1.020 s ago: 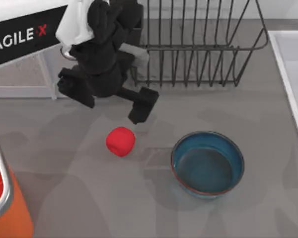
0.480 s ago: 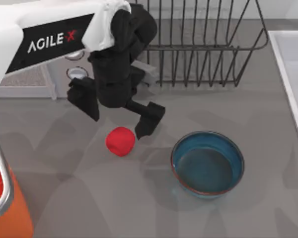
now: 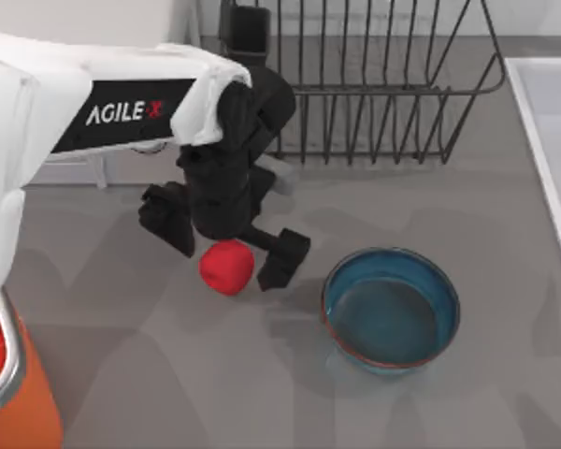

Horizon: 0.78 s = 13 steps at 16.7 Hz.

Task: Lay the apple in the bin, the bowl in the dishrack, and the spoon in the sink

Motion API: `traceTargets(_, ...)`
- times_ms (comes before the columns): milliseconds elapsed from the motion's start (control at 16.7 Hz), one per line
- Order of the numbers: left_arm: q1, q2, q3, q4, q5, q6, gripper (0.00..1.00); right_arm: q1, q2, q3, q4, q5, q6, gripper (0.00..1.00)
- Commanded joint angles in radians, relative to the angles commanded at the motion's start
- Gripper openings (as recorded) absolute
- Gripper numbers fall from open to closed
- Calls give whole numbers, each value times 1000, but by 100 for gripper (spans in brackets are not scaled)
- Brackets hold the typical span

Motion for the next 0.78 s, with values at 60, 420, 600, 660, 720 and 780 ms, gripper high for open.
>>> traceTargets(60,0,9,-14,22,0,0,100,0,0,0,0,0,0,100)
traceTargets(420,0,15,-23,35,0,0,92,0,0,0,0,0,0,100)
traceTargets(600,0,15,-23,35,0,0,70,0,0,0,0,0,0,100)
traceTargets(660,0,15,-23,35,0,0,62,0,0,0,0,0,0,100)
traceTargets(720,0,15,-23,35,0,0,55,0,0,0,0,0,0,100)
traceTargets(780,0,15,-23,35,0,0,47,0,0,0,0,0,0,100)
